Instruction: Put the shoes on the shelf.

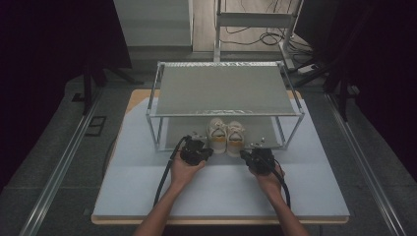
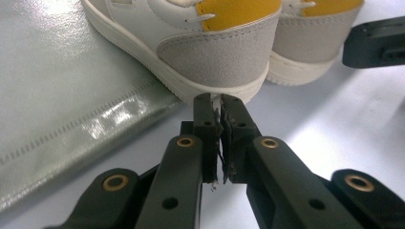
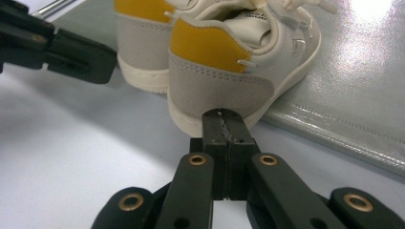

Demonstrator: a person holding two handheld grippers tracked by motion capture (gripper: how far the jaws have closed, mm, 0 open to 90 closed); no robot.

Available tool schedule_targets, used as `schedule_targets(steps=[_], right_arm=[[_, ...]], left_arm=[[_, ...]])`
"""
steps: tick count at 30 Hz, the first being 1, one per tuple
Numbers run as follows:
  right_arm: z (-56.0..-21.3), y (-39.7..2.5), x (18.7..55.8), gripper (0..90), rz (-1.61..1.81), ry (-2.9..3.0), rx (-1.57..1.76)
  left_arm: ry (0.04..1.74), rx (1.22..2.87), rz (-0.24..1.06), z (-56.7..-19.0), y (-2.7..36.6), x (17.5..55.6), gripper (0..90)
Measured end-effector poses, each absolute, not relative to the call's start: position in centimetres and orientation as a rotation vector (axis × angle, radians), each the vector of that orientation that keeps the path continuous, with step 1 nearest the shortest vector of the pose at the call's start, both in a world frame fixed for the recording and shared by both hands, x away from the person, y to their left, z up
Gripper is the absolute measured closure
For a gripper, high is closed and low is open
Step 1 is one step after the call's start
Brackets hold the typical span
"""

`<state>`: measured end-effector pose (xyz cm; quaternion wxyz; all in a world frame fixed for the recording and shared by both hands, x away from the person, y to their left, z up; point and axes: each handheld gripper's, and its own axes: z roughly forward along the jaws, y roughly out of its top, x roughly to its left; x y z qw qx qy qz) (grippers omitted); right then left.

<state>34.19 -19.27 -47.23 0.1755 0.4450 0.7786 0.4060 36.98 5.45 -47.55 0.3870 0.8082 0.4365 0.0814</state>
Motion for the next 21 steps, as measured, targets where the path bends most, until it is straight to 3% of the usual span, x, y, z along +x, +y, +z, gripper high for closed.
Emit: schedule_targets(steps=[21], right_arm=[[-47.2, -19.1, 35.4, 89.6, 1.113, 2.183, 1.272]], left_arm=[[1.125, 2.07, 0.203, -47.8, 5.0, 38.7, 86.0]])
